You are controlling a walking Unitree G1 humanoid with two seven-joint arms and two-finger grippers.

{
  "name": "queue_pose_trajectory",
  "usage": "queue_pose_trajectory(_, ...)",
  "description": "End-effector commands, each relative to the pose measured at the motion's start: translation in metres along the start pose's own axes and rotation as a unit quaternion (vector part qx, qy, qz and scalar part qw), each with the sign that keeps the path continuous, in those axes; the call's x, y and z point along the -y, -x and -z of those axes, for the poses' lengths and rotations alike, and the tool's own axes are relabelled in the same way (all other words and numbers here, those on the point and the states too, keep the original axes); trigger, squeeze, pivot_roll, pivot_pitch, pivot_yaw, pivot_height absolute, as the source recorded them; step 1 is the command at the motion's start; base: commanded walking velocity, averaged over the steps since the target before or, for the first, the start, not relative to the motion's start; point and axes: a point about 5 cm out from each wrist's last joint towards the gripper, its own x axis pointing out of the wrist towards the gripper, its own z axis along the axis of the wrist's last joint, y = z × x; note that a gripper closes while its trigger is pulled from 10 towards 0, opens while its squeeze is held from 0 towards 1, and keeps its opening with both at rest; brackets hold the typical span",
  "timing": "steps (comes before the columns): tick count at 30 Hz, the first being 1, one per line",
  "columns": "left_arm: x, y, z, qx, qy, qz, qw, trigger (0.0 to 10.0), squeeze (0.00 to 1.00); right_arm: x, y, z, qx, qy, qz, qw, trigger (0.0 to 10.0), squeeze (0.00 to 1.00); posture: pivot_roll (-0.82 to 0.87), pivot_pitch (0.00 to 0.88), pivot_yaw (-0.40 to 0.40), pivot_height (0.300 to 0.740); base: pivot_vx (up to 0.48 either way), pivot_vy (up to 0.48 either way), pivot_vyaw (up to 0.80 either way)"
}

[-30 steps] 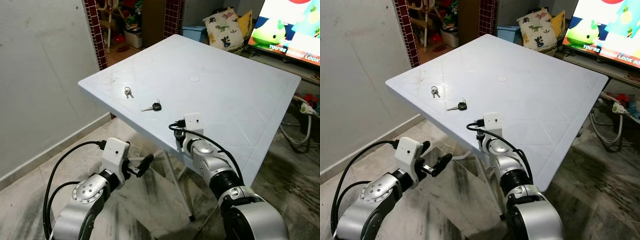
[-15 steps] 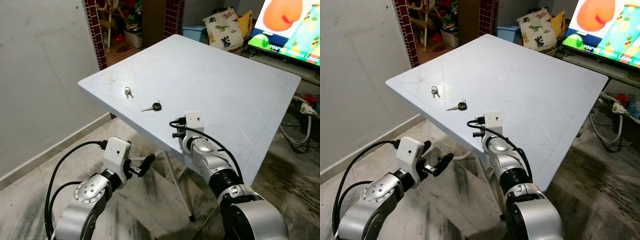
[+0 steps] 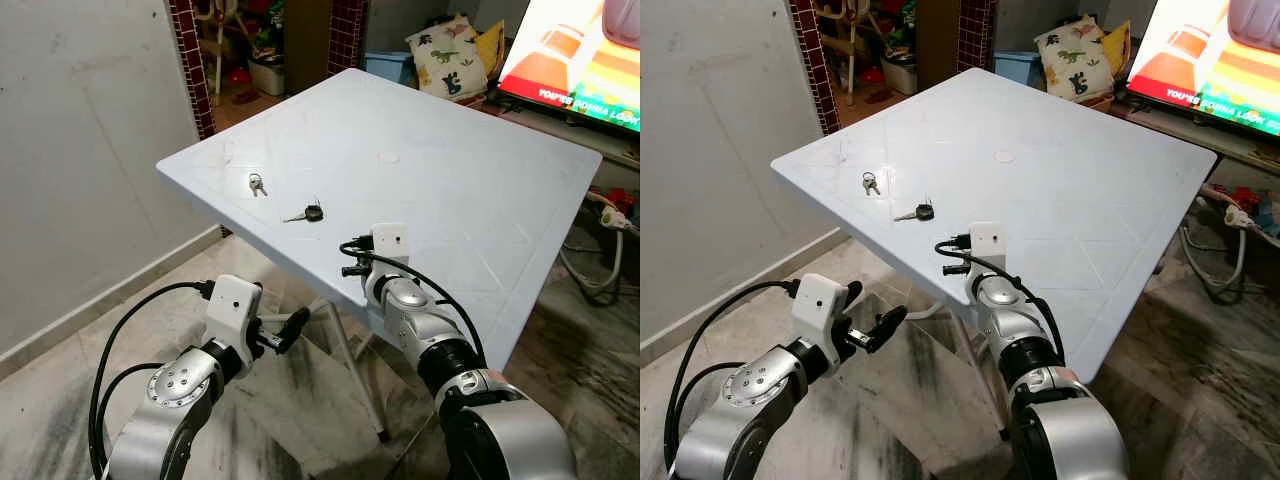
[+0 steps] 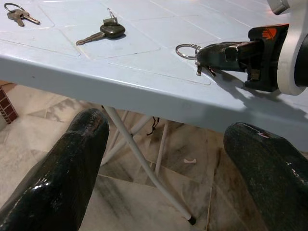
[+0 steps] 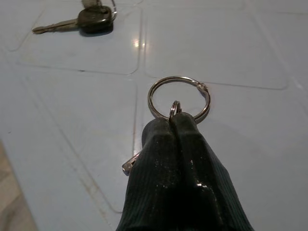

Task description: Hang keys on a hook

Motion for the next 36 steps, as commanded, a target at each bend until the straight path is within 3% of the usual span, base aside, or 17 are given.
queue_pose_trajectory(1, 0.001, -0.001, -0.004, 0.005, -0.007, 0.002, 1.0, 10.0, 0.0, 0.002, -0.001, -0.01, 0.019, -0.008, 0.006, 1.0, 0.0, 0.0, 0.13, 0.014, -0.043, 0.74, 0.0, 0.0, 0.0)
queue_pose_trajectory(8, 0.0, -0.002, -0.005, 0.008, -0.007, -0.005, 1.0, 10.0, 0.0, 0.003, 0.002, -0.038, 0.11, -0.033, -0.018, 0.993, 0.0, 0.0, 0.12, 0.011, -0.042, 0.74, 0.0, 0.0, 0.0)
queue_pose_trajectory(17, 0.001, -0.005, -0.006, 0.01, -0.007, -0.004, 1.0, 10.0, 0.0, 0.005, 0.005, -0.047, 0.143, -0.015, -0.027, 0.989, 0.0, 0.0, 0.11, 0.006, -0.041, 0.74, 0.0, 0.0, 0.0)
queue_pose_trajectory(21, -0.006, -0.004, -0.009, 0.02, -0.017, -0.035, 0.999, 10.0, 0.0, -0.001, 0.009, -0.057, 0.171, -0.005, -0.052, 0.984, 0.0, 0.0, 0.12, 0.005, -0.04, 0.74, 0.0, 0.0, 0.0)
queue_pose_trajectory(23, -0.018, -0.001, -0.013, 0.033, -0.027, -0.086, 0.995, 10.0, 0.0, -0.004, 0.014, -0.063, 0.192, 0.02, -0.063, 0.979, 10.0, 0.0, 0.11, 0.0, -0.04, 0.74, 0.0, 0.0, 0.0)
queue_pose_trajectory(28, -0.029, 0.002, -0.013, 0.039, -0.016, -0.121, 0.992, 10.0, 0.0, -0.002, 0.021, -0.06, 0.2, 0.059, -0.07, 0.976, 10.0, 0.0, 0.1, 0.0, -0.037, 0.74, 0.0, 0.0, 0.0)
queue_pose_trajectory(35, -0.029, 0.0, -0.013, 0.039, -0.017, -0.119, 0.992, 10.0, 0.0, 0.005, 0.021, -0.047, 0.176, 0.087, -0.063, 0.979, 10.0, 0.0, 0.1, 0.0, -0.035, 0.74, 0.0, 0.0, 0.0)
queue_pose_trajectory(36, -0.028, -0.001, -0.013, 0.04, -0.018, -0.119, 0.992, 10.0, 0.0, 0.005, 0.021, -0.045, 0.171, 0.094, -0.064, 0.979, 10.0, 1.0, 0.1, 0.0, -0.032, 0.74, 0.0, 0.0, 0.0)
